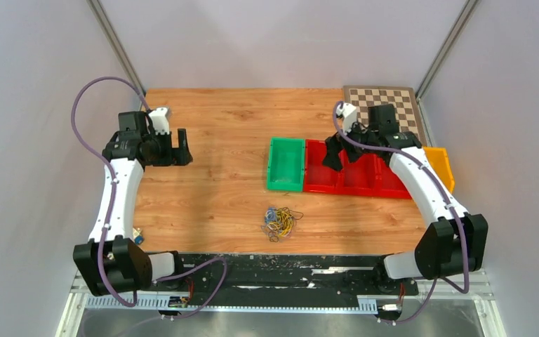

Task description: Untangle the cables

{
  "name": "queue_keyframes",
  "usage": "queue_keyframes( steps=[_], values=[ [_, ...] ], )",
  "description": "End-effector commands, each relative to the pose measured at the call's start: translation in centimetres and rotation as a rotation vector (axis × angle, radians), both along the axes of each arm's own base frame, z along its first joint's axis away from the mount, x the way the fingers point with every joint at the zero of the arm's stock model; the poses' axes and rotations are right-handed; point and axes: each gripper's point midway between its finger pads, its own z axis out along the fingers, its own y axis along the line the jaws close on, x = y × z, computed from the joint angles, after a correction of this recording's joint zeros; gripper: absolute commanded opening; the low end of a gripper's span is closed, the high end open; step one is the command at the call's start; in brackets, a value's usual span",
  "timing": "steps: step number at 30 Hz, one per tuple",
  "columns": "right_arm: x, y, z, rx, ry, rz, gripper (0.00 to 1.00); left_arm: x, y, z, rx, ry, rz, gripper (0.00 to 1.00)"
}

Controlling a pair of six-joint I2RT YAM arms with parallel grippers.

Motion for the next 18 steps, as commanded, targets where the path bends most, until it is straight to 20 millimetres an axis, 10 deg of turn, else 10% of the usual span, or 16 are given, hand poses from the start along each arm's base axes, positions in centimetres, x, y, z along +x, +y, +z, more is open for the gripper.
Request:
queue_keyframes(
  steps=[1, 11, 18],
  values=[
    [-1.7, 3.8, -0.3, -0.045, -0.072, 0.177, 1.00, -1.5, -0.9, 2.1, -0.035, -0.075, 0.020, 1.00],
    [-7.2, 15.2, -4.9, -0.179, -0.108, 0.641, 1.00, -3.9, 1.0, 3.0, -0.103, -0.097, 0.145, 1.00],
    [-9.2, 19.4, -9.8, -0.273, -0.070, 0.804, 0.94, -4.7, 1.8, 2.9, -0.177, -0.123, 0.230, 1.00]
  ],
)
